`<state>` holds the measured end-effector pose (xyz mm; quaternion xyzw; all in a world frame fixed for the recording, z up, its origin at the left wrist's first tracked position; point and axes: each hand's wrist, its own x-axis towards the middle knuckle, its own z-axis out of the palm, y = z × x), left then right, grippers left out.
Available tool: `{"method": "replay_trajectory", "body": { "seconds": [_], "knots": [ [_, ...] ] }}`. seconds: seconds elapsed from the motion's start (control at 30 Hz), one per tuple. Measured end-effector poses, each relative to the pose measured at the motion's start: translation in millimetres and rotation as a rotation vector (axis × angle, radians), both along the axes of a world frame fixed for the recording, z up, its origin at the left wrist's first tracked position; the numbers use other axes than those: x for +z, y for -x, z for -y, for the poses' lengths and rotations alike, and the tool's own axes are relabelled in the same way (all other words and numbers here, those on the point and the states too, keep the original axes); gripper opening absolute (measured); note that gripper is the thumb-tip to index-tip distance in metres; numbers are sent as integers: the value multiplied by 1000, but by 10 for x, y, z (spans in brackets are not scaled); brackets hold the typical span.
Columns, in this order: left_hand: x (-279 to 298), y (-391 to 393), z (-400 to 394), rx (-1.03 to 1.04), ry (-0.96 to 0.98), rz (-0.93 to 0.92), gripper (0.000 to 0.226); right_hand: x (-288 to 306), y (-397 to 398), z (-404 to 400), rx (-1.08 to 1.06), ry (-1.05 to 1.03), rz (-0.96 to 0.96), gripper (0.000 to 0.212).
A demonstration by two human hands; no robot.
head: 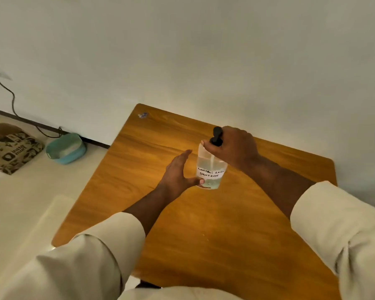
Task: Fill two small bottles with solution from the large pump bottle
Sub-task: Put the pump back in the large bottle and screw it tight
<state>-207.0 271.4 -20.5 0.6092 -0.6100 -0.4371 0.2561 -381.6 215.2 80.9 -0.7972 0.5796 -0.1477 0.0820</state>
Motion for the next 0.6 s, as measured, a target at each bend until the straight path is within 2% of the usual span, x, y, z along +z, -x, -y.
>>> {"method": "replay_trajectory", "body": {
  "seconds": [0.17,0.33,0.6],
  "knots": [
    [75,-853,746,60,-3,-9,92,-136,-756,801,-54,-70,51,40],
    [-4,-1523,1561,42,15,121,85,-201,-1467,1547,-123,-27,29,47],
    [-393,-1895,2348,37,-46,113,76,-445,-2114,2331,-128,-82,-64,48]
  ]
}}
